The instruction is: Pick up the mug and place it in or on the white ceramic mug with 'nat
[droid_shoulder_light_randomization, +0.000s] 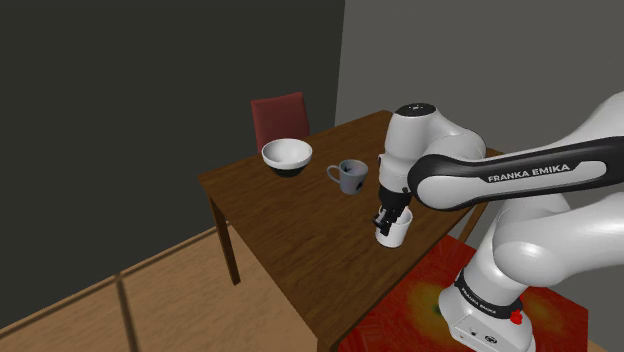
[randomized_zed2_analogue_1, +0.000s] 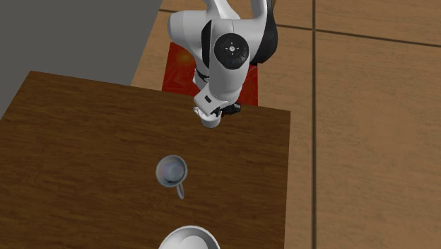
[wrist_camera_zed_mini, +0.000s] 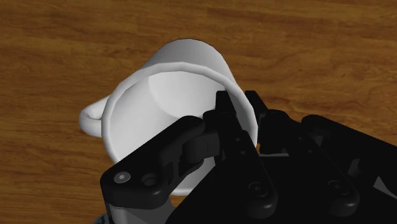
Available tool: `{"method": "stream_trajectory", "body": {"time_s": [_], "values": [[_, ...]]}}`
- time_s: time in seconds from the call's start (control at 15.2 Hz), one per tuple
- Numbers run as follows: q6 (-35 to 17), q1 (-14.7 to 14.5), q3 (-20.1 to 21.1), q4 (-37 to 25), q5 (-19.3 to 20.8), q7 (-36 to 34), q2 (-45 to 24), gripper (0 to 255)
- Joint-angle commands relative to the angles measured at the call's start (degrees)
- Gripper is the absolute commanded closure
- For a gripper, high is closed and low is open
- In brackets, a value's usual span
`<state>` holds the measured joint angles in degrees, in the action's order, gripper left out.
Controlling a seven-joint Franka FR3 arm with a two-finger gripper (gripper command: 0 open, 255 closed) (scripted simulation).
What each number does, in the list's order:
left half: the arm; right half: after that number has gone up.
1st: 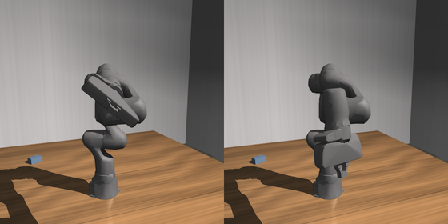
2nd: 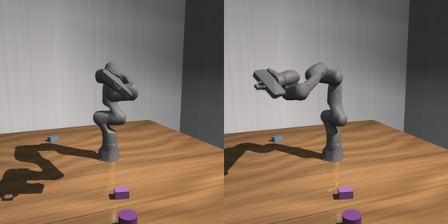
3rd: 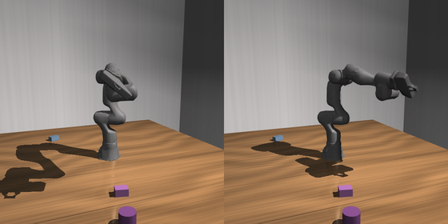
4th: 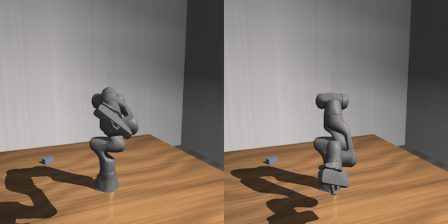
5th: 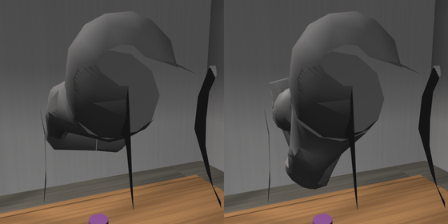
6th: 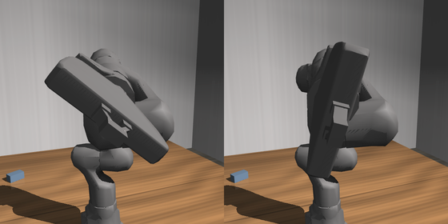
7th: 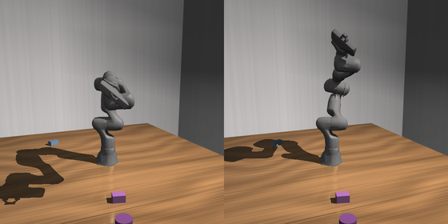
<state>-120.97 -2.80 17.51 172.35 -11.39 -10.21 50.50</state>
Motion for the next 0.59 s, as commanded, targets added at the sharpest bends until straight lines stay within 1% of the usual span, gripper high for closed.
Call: {"method": "stream_trajectory", "body": {"time_s": [0.0, 0.13, 0.53], "values": [[0.0, 0.0, 0.0, 0.0, 0.01, 0.0, 0.0, 255], [-0.01, 0.0, 0.0, 0.02, 0.0, 0.0, 0.0, 255], [6.32, 0.43, -1.21, -3.36, 1.14, 0.27, 3.03, 255]]}}
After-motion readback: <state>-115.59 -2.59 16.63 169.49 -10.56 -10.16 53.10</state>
